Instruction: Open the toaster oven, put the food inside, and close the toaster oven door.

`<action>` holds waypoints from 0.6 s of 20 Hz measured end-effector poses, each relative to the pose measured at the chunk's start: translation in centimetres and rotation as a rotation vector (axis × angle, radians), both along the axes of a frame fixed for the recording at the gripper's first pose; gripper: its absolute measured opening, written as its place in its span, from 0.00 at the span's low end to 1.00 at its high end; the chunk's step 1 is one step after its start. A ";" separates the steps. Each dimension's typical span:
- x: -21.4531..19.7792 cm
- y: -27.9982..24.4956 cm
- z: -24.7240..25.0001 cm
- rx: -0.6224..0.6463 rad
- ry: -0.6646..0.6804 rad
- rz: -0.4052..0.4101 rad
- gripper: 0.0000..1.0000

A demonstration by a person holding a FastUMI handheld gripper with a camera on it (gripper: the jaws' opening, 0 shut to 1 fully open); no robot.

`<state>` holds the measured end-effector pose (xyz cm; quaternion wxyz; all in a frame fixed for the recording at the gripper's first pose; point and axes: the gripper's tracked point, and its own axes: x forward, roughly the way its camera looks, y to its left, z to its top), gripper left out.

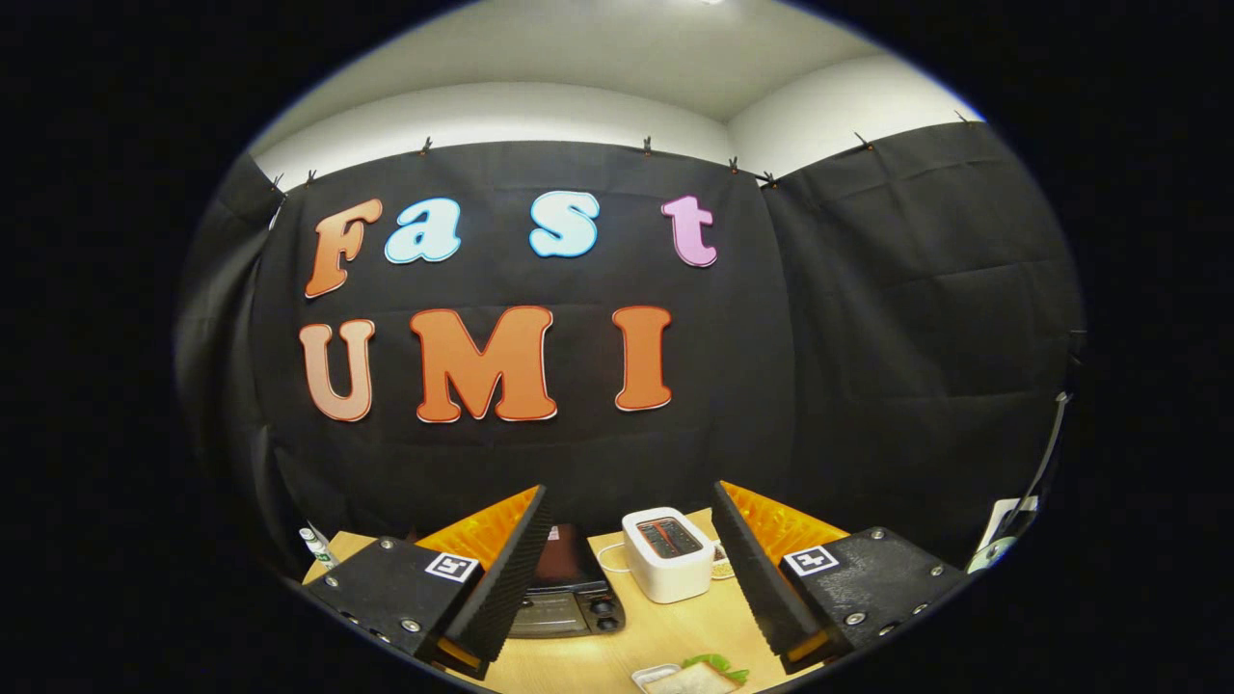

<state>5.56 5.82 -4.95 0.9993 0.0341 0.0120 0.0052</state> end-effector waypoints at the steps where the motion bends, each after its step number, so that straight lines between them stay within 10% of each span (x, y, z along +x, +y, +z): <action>1: 0.6 1.2 -0.7 0.014 0.001 0.009 0.99; 12: 6.2 14.1 -14.3 -0.046 0.153 0.151 0.99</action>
